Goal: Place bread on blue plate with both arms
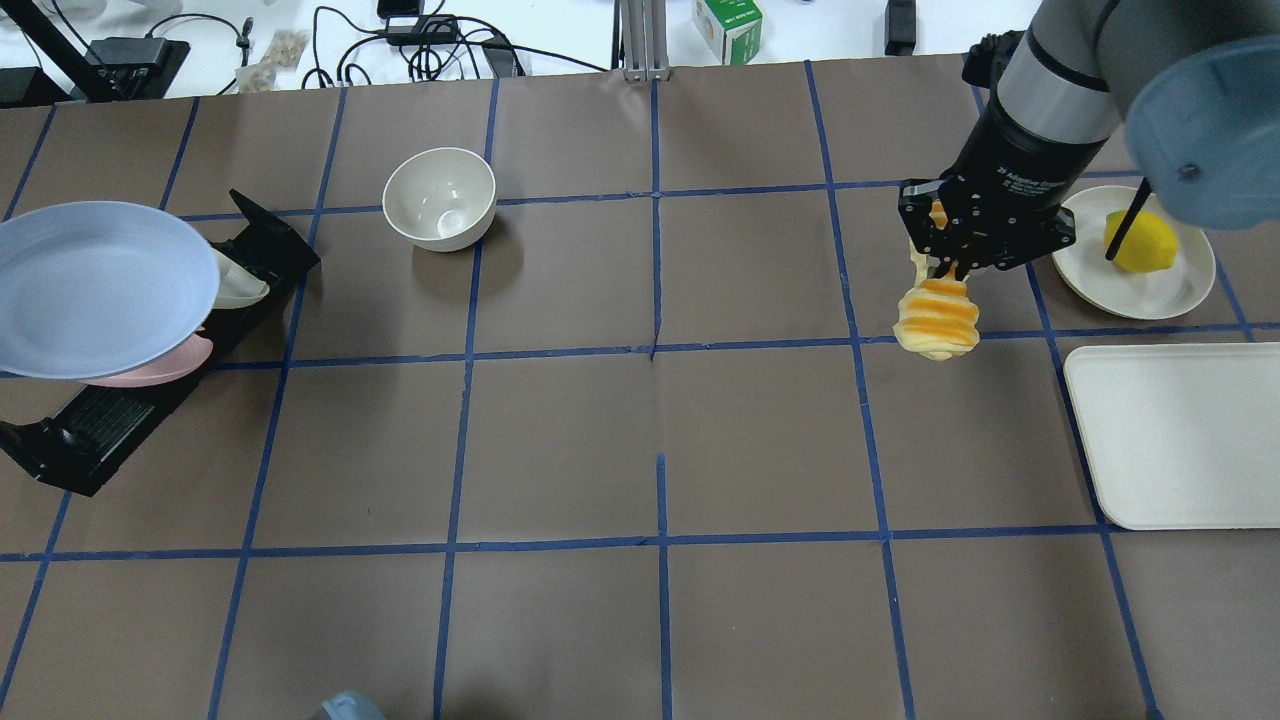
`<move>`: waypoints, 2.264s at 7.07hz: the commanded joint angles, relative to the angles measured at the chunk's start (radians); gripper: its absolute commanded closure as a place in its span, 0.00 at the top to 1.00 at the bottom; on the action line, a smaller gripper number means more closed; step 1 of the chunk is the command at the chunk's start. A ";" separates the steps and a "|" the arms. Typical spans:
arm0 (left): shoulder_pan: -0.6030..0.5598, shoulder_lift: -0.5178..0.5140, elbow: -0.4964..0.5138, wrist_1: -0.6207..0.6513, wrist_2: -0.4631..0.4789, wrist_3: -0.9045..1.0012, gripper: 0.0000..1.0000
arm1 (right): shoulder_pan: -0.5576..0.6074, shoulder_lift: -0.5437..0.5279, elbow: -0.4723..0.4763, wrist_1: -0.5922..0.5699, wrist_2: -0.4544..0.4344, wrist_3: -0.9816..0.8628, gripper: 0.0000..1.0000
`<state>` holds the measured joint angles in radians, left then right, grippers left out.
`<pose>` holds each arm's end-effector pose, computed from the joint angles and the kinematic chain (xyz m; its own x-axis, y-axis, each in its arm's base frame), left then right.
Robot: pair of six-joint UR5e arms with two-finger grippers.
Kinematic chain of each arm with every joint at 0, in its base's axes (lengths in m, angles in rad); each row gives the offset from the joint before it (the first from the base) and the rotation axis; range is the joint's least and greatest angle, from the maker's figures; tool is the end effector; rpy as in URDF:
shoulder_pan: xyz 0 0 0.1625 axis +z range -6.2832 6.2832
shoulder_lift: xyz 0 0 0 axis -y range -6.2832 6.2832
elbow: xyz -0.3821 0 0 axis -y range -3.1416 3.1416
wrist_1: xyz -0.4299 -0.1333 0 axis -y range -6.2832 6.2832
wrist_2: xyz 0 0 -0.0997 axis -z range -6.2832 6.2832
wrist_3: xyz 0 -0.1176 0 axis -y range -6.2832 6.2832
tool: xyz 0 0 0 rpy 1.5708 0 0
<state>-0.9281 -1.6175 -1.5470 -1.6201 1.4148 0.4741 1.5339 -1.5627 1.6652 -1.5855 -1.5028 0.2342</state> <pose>0.2015 -0.5221 0.4113 -0.9705 -0.1703 0.1708 -0.1739 0.9847 -0.0066 0.1220 -0.5246 0.3750 -0.9611 0.2726 -0.0455 0.2671 0.9584 0.1010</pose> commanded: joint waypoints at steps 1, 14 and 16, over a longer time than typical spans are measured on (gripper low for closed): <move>-0.191 -0.001 -0.076 0.060 -0.200 -0.117 0.00 | 0.063 0.003 0.007 -0.002 0.001 0.089 0.00; -0.741 -0.332 -0.461 0.956 -0.243 -0.687 0.25 | 0.140 -0.005 0.137 -0.160 0.001 0.155 0.00; -0.739 -0.331 -0.455 0.988 -0.238 -0.680 0.69 | 0.140 -0.004 0.140 -0.169 0.015 0.157 0.00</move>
<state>-1.6688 -1.9504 -2.0053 -0.6547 1.1731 -0.2026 1.6736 -1.5668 1.8042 -1.7511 -1.4972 0.3908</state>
